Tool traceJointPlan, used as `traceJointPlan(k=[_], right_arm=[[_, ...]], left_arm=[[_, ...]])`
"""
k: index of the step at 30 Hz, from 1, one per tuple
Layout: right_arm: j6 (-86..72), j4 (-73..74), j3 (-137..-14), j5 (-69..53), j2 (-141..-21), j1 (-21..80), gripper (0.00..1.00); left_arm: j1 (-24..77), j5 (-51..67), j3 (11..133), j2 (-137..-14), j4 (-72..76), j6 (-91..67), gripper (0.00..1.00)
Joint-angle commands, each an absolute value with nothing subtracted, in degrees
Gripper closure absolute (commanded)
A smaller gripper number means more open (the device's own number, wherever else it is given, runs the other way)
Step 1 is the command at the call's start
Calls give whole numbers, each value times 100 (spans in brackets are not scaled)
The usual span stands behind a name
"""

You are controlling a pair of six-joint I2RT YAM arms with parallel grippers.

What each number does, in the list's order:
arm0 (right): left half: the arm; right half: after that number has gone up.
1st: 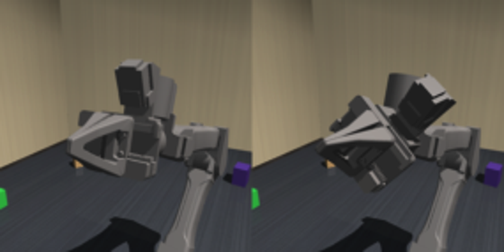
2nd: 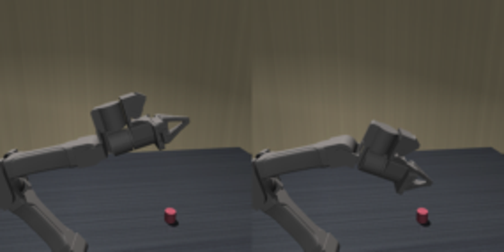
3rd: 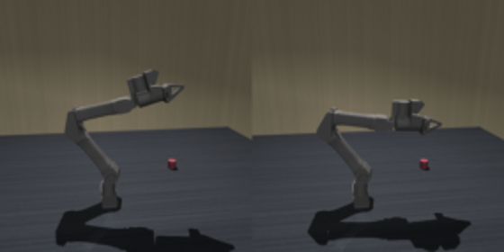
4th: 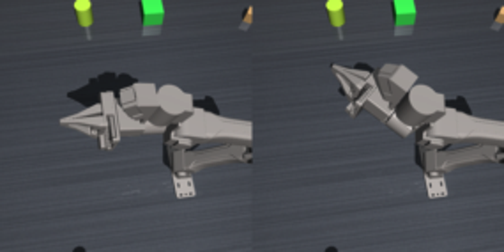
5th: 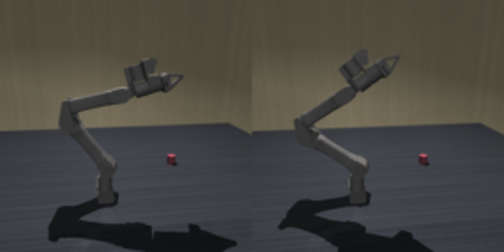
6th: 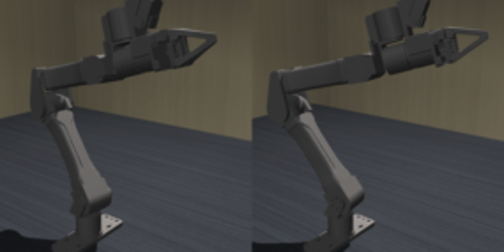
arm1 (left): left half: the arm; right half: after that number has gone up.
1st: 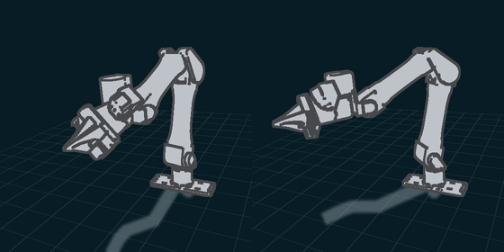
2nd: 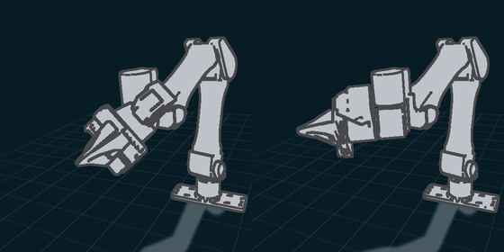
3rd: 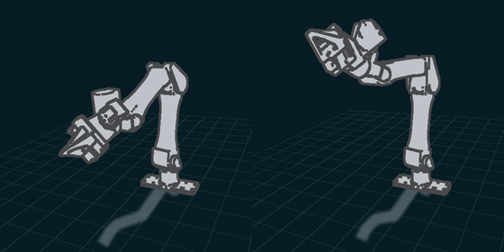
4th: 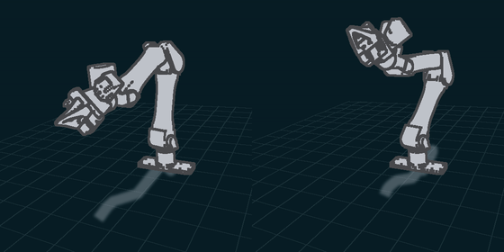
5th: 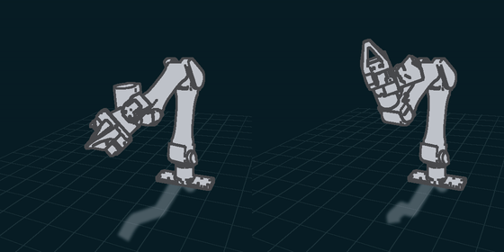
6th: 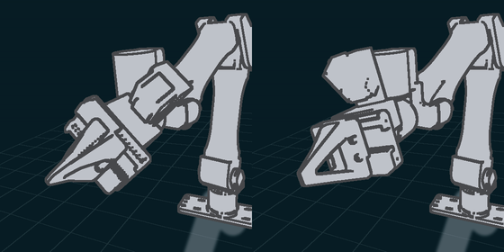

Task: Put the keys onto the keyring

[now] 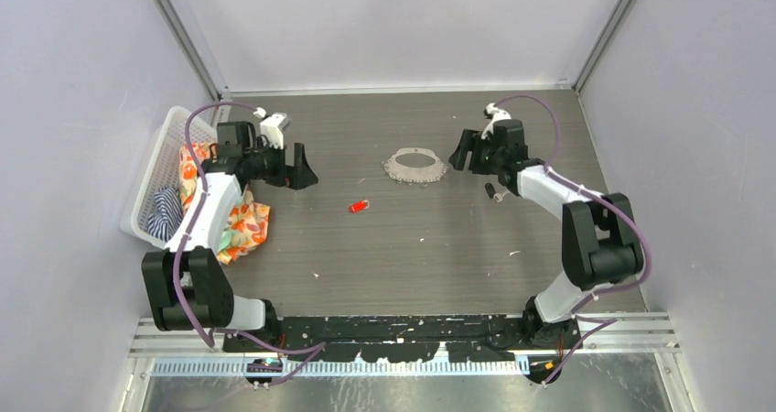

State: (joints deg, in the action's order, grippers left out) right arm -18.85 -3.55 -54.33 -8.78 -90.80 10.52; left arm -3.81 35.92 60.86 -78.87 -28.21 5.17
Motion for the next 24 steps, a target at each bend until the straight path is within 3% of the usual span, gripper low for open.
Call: traceJointPlan(k=[1, 11, 14, 24], right_arm=[[-1028, -95, -6031, -1644, -9584, 1231, 26], [-456, 243, -6783, -1162, -10596, 1566, 35], [-429, 526, -7108, -1105, -10863, 1593, 41], [-458, 841, -7498, -681, -11147, 1678, 44]], left_arm=[[-214, 3932, 6485, -7819, -3558, 775, 10], [125, 4022, 6553, -7783, -4001, 1148, 21], [136, 4044, 6561, -7715, -4051, 1182, 22], [141, 4191, 6555, -7655, -4171, 1353, 21]])
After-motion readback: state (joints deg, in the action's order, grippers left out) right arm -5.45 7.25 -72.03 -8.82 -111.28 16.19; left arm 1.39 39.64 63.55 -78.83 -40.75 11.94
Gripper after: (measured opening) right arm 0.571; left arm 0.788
